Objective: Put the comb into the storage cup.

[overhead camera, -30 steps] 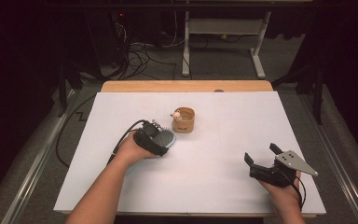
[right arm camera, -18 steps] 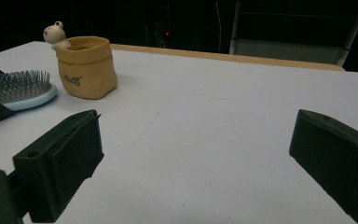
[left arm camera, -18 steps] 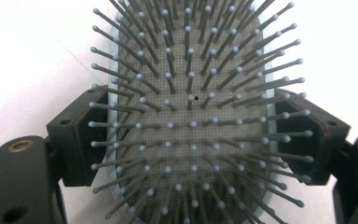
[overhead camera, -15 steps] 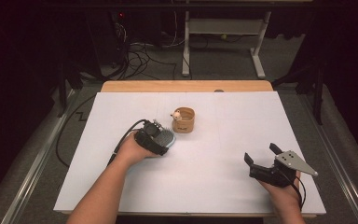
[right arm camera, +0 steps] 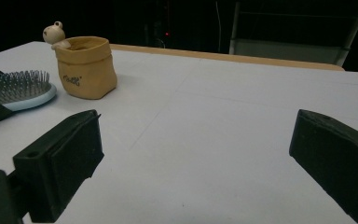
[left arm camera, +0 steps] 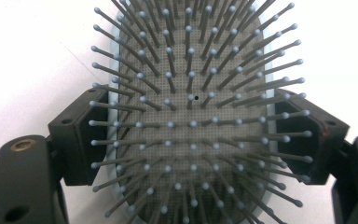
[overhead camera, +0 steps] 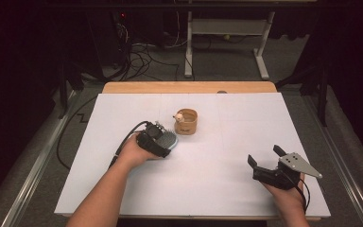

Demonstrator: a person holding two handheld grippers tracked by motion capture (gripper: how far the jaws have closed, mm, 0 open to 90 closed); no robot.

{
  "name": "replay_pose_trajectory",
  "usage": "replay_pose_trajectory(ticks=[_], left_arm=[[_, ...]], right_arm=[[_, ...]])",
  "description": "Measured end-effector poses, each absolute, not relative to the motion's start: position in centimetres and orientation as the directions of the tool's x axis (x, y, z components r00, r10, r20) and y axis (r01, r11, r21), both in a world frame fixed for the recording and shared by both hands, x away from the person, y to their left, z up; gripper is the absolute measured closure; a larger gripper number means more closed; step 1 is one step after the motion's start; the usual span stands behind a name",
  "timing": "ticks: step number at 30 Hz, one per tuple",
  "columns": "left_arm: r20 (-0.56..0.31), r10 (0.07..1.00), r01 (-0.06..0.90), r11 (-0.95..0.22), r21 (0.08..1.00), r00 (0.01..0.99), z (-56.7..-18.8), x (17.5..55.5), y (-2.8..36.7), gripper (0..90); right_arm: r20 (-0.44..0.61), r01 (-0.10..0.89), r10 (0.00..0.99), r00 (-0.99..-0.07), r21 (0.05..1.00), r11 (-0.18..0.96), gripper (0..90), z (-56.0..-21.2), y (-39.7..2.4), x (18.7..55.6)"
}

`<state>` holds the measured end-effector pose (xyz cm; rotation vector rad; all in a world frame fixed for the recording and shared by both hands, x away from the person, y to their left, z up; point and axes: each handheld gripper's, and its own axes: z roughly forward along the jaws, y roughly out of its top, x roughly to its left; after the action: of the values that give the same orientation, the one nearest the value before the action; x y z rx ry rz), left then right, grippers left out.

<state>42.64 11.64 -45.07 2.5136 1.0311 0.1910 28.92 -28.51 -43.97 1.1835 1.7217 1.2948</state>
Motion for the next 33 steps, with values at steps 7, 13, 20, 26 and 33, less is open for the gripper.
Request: replay_pose_trajectory(ticks=[7,13,20,26,33], left_arm=[[-0.023,0.699,0.640,-0.640,0.425,0.715,-45.0,42.6,11.6,20.3],[-0.013,0.695,0.634,-0.647,0.423,0.719,-44.8,42.4,11.7,20.3],[-0.012,0.697,0.630,-0.640,0.440,0.717,-44.1,42.0,12.3,20.3],[-0.019,0.696,0.617,-0.624,0.479,0.718,-43.1,41.4,12.7,20.3],[-0.027,0.689,0.589,-0.597,0.545,0.724,-42.0,40.3,13.1,20.2]], right_arm=[[0.010,0.265,0.932,-0.362,0.960,0.092,3.4,-44.0,-28.6,28.9],[0.012,0.263,0.932,-0.362,0.961,0.089,3.4,-44.0,-28.7,29.0],[0.012,0.263,0.932,-0.361,0.961,0.089,3.5,-44.0,-28.7,29.0],[0.016,0.262,0.933,-0.360,0.961,0.085,3.4,-43.9,-28.7,28.9],[0.019,0.262,0.933,-0.358,0.962,0.081,3.5,-43.9,-28.7,28.9]])
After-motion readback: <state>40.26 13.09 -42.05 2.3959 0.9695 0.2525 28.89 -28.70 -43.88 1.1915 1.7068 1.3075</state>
